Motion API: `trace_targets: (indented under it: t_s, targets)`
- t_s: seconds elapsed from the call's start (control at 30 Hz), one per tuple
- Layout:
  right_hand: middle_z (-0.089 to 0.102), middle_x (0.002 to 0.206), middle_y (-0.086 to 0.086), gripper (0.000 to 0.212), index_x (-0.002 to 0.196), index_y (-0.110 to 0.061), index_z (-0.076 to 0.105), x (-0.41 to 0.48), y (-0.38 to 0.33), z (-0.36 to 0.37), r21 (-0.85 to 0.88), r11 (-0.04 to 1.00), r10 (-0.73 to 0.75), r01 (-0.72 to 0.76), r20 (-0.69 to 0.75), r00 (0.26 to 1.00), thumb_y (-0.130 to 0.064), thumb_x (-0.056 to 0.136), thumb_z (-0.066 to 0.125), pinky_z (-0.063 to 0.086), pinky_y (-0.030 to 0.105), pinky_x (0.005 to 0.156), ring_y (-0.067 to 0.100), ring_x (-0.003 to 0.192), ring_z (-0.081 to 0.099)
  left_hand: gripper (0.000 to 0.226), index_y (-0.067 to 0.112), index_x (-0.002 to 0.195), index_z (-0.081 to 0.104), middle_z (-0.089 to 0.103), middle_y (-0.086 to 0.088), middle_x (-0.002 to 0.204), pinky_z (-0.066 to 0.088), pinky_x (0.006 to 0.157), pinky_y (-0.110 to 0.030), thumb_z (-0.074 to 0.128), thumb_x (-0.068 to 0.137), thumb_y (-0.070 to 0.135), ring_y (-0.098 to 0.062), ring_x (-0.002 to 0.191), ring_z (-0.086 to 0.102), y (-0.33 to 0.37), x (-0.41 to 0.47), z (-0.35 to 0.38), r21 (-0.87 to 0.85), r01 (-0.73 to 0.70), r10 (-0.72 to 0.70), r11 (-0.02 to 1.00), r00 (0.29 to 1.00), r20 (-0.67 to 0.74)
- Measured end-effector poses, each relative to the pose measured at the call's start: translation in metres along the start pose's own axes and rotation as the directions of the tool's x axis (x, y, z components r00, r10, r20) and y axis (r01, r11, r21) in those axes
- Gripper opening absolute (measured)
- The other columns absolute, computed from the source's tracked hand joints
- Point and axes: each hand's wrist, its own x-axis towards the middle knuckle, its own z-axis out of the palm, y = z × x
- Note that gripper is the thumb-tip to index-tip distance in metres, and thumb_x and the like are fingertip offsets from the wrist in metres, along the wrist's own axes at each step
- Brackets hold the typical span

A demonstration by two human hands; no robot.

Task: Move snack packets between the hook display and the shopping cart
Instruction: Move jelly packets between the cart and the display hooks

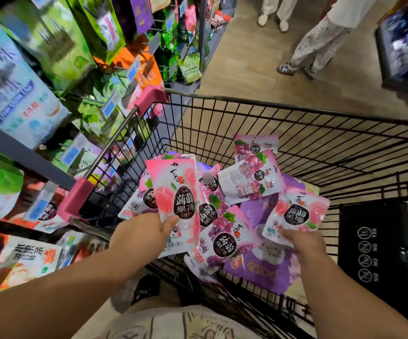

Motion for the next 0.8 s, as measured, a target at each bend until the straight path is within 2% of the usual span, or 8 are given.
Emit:
trace_targets:
  t_s: [0.23, 0.37, 0.43, 0.53, 0.57, 0.67, 0.73, 0.8]
  targets:
    - [0.075, 0.085, 0.001, 0.071, 0.092, -0.015, 0.069, -0.013, -0.032, -0.025, 0.071, 0.972, -0.225, 0.223, 0.024, 0.974, -0.046, 0.031, 0.090, 0.059, 0.049, 0.082, 0.024, 0.078, 0.072, 0.056, 0.012, 0.085, 0.051, 0.061, -0.011, 0.096, 0.044, 0.080, -0.035, 0.023, 0.097, 0.059, -0.030, 0.102, 0.060, -0.002, -0.006, -0.009, -0.126, -0.014, 0.020, 0.992, 0.999, 0.045]
    - [0.071, 0.091, 0.002, 0.046, 0.094, -0.018, 0.062, -0.076, -0.085, -0.031, 0.102, 0.925, -0.378, 0.367, 0.141, 0.915, -0.019, 0.059, 0.093, 0.054, 0.037, 0.082, 0.018, 0.078, 0.067, 0.056, 0.011, 0.074, 0.051, 0.062, -0.016, 0.093, 0.045, 0.080, -0.035, 0.031, 0.096, 0.058, -0.032, 0.098, 0.061, -0.009, -0.004, -0.009, -0.350, 0.048, -0.025, 0.935, 0.997, 0.070]
    - [0.069, 0.096, 0.001, 0.056, 0.103, -0.016, 0.058, -0.102, -0.109, -0.029, 0.108, 0.892, -0.452, 0.439, 0.213, 0.866, -0.021, 0.059, 0.093, 0.054, 0.037, 0.085, 0.018, 0.084, 0.067, 0.056, 0.006, 0.078, 0.054, 0.061, -0.018, 0.092, 0.044, 0.080, -0.036, 0.037, 0.095, 0.058, -0.034, 0.096, 0.061, -0.013, -0.003, -0.013, -0.464, 0.079, -0.061, 0.882, 0.997, 0.053]
    - [0.066, 0.098, -0.002, 0.064, 0.108, -0.019, 0.050, -0.145, -0.143, -0.024, 0.103, 0.838, -0.539, 0.535, 0.303, 0.786, -0.024, 0.061, 0.092, 0.056, 0.038, 0.081, 0.018, 0.088, 0.067, 0.056, 0.002, 0.110, 0.059, 0.061, -0.019, 0.094, 0.042, 0.077, -0.034, 0.037, 0.097, 0.051, -0.033, 0.094, 0.058, -0.025, -0.010, -0.032, -0.559, 0.096, -0.107, 0.824, 0.994, 0.012]
    - [0.066, 0.097, -0.003, 0.062, 0.109, -0.020, 0.050, -0.160, -0.154, -0.021, 0.114, 0.816, -0.570, 0.567, 0.323, 0.755, -0.023, 0.062, 0.091, 0.055, 0.035, 0.077, 0.016, 0.087, 0.066, 0.051, 0.004, 0.111, 0.060, 0.058, -0.015, 0.087, 0.040, 0.073, -0.032, 0.037, 0.098, 0.049, -0.032, 0.089, 0.057, -0.032, -0.015, -0.044, -0.590, 0.071, -0.102, 0.804, 0.995, -0.019]
    - [0.066, 0.094, -0.005, 0.059, 0.107, -0.021, 0.054, -0.209, -0.185, -0.011, 0.143, 0.746, -0.651, 0.650, 0.359, 0.669, -0.022, 0.062, 0.091, 0.053, 0.025, 0.069, 0.010, 0.082, 0.064, 0.047, 0.009, 0.069, 0.051, 0.042, -0.010, 0.064, 0.033, 0.064, -0.031, 0.042, 0.098, 0.045, -0.029, 0.074, 0.053, -0.059, -0.036, -0.080, -0.649, 0.048, -0.161, 0.759, 0.980, -0.115]
    - [0.067, 0.094, -0.006, 0.056, 0.103, -0.022, 0.054, -0.240, -0.203, -0.003, 0.186, 0.708, -0.689, 0.682, 0.398, 0.606, -0.020, 0.062, 0.091, 0.050, 0.017, 0.060, 0.007, 0.081, 0.063, 0.037, 0.010, 0.080, 0.055, 0.033, -0.008, 0.063, 0.037, 0.068, -0.033, 0.039, 0.102, 0.036, -0.028, 0.077, 0.054, -0.082, -0.053, -0.101, -0.685, 0.033, -0.234, 0.728, 0.951, -0.203]
    - [0.068, 0.096, -0.007, 0.055, 0.102, -0.022, 0.055, -0.272, -0.219, 0.004, 0.247, 0.660, -0.731, 0.710, 0.431, 0.530, -0.015, 0.061, 0.091, 0.045, 0.010, 0.055, 0.000, 0.079, 0.062, 0.044, -0.001, 0.097, 0.056, 0.043, -0.007, 0.067, 0.046, 0.077, -0.037, 0.044, 0.099, 0.042, -0.024, 0.074, 0.054, -0.103, -0.069, -0.121, -0.751, -0.006, -0.276, 0.660, 0.928, -0.250]
